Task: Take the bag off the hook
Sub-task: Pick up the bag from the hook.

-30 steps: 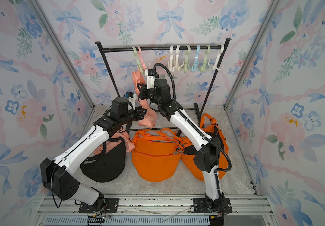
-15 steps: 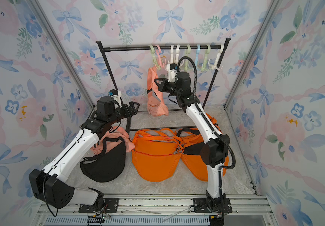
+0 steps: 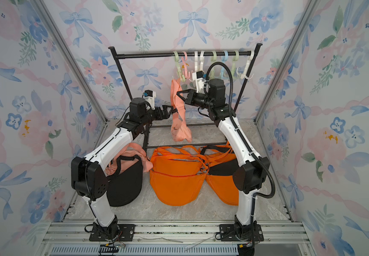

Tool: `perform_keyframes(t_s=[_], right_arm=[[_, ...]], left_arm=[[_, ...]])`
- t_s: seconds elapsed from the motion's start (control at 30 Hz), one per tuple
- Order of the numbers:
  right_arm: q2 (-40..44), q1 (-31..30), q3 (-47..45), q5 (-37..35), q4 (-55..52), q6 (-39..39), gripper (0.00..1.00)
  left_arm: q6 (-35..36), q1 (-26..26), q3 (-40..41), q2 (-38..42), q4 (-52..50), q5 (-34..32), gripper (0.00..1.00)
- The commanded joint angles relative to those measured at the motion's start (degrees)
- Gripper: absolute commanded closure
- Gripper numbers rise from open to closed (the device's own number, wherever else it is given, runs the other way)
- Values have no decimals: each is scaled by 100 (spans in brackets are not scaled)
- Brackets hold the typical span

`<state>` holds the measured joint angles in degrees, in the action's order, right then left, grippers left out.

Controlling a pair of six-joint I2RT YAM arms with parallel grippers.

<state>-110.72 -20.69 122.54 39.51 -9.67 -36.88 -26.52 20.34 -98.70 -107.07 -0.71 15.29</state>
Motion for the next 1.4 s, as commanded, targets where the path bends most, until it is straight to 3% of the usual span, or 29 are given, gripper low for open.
perform_keyframes(t_s=[0.0, 0.07, 0.1, 0.13, 0.2, 0.27, 0.3, 0.7, 0.97, 1.2, 1.37], right_arm=[[393, 65, -231, 201, -151, 74, 100], [508, 95, -366, 204, -110, 70, 100], [562, 115, -433, 204, -69, 61, 100], [603, 117, -493, 211, -32, 35, 100], [679, 159, -621, 237, 73, -47, 100], [750, 189, -731, 259, 106, -72, 100], [787, 210, -792, 258, 106, -64, 100], [970, 434, -1123, -114, 206, 22, 100], [841, 347, -1045, -381, 144, 68, 100], [506, -120, -327, -1326, -924, 1349, 100], [114, -455, 324, -1665, -1172, 1761, 100]], left_arm=[[102, 49, -438, -288, 270, 452, 2], [43, 84, -694, -508, 267, 588, 5], [26, 108, -856, -628, 269, 651, 12], [3, 118, -987, -721, 265, 699, 23], [-91, 147, -1307, -939, 226, 719, 68], [-189, 163, -1622, -1100, 115, 687, 93], [-232, 162, -1750, -1146, 63, 671, 100], [210, 170, -1904, -545, -532, 44, 100], [336, 166, -1482, -23, -758, -529, 100], [566, 141, -697, 915, -769, -1306, 100], [761, 87, -462, 1473, -799, -1886, 100]])
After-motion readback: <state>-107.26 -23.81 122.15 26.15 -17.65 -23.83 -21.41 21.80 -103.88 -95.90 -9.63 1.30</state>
